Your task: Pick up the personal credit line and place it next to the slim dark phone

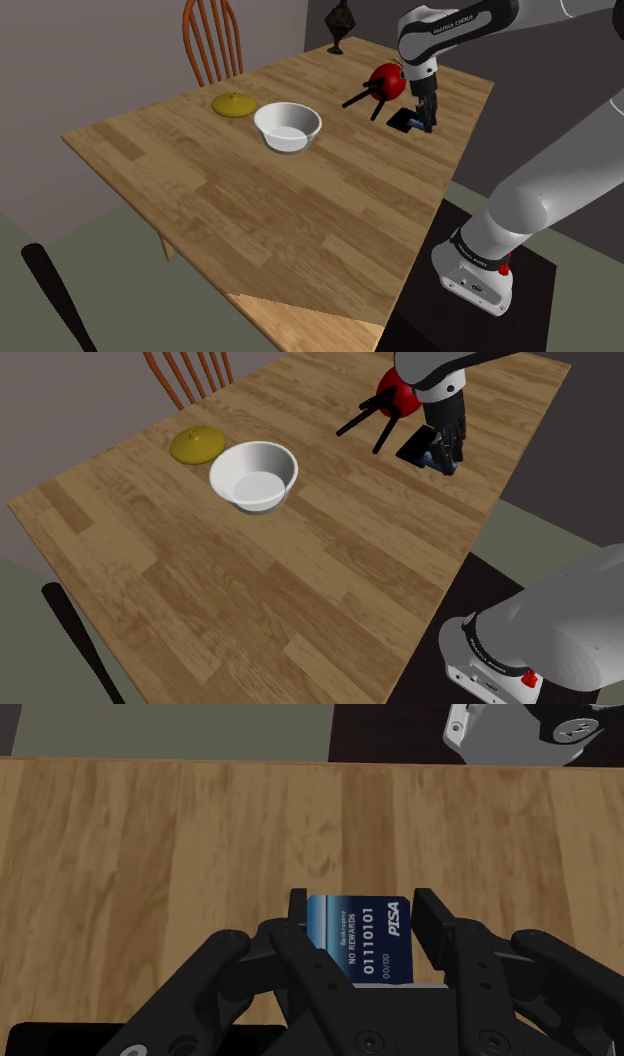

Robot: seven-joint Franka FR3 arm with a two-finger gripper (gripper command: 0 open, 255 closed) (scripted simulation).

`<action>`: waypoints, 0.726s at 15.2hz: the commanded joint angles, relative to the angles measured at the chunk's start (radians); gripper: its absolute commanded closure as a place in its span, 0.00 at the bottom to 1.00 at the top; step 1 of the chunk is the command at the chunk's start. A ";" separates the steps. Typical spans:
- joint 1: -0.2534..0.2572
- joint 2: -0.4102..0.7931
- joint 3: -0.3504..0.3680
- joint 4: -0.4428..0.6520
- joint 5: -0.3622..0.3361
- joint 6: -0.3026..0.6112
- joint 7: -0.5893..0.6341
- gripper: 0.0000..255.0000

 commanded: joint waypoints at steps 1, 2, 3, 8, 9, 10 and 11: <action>-0.001 0.015 -0.002 -0.013 0.000 0.028 0.004 1.00; -0.001 0.022 -0.003 -0.020 0.000 0.042 0.006 1.00; -0.002 0.028 -0.004 -0.027 0.000 0.055 0.009 1.00; -0.004 0.066 -0.008 -0.059 -0.001 0.123 0.022 1.00; -0.004 0.079 -0.009 -0.068 -0.001 0.144 0.025 1.00; -0.004 0.079 -0.009 -0.068 -0.001 0.144 0.025 1.00; -0.004 0.079 -0.009 -0.068 -0.001 0.144 0.025 1.00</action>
